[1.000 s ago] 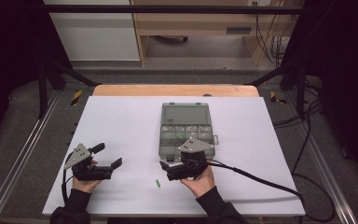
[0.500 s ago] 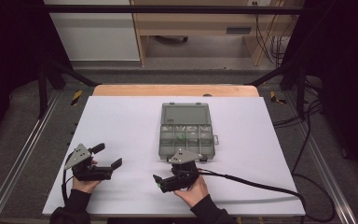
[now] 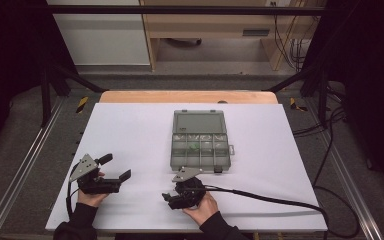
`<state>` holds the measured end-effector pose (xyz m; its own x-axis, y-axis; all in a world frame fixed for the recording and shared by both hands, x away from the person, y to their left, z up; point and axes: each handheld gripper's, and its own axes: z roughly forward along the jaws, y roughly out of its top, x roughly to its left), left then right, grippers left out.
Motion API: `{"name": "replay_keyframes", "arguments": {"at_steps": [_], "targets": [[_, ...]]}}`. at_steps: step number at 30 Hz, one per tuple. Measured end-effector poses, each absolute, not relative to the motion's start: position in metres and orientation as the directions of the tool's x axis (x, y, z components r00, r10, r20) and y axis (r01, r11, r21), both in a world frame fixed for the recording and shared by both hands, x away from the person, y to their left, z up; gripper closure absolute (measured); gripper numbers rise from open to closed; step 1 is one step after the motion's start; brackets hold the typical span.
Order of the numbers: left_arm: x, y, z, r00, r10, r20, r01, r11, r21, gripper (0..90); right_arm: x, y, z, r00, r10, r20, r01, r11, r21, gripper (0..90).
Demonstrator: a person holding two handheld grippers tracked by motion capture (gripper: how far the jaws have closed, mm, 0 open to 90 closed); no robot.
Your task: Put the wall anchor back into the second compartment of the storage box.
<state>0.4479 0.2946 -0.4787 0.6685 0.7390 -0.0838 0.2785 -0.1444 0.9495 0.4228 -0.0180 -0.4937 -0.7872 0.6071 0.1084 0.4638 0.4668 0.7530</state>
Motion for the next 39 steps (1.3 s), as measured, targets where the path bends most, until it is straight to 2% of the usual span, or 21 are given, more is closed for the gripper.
{"name": "replay_keyframes", "arguments": {"at_steps": [7,21,29,39], "targets": [[0.4483,0.2948,-0.479,0.669,0.739,-0.082,0.28,-0.148,0.949,1.1,0.4224,-0.016,-0.5,-0.798,0.591,0.116,0.472,0.494,0.73,55.0],[0.4481,0.2946,-0.479,0.667,0.74,-0.081,0.28,-0.148,0.949,1.2,0.4227,-0.0166,-0.5012,-0.818,0.564,0.112,0.463,0.53,0.711,75.3],[0.4478,0.2947,-0.4788,0.668,0.74,-0.082,0.279,-0.146,0.949,1.2,0.425,-0.0172,-0.5011,-0.81,0.572,0.128,0.482,0.525,0.702,83.7],[0.4477,0.2946,-0.4787,0.668,0.74,-0.082,0.278,-0.146,0.949,1.1,0.4277,-0.018,-0.5002,-0.805,0.574,0.15,0.5,0.521,0.692,84.6]]}}
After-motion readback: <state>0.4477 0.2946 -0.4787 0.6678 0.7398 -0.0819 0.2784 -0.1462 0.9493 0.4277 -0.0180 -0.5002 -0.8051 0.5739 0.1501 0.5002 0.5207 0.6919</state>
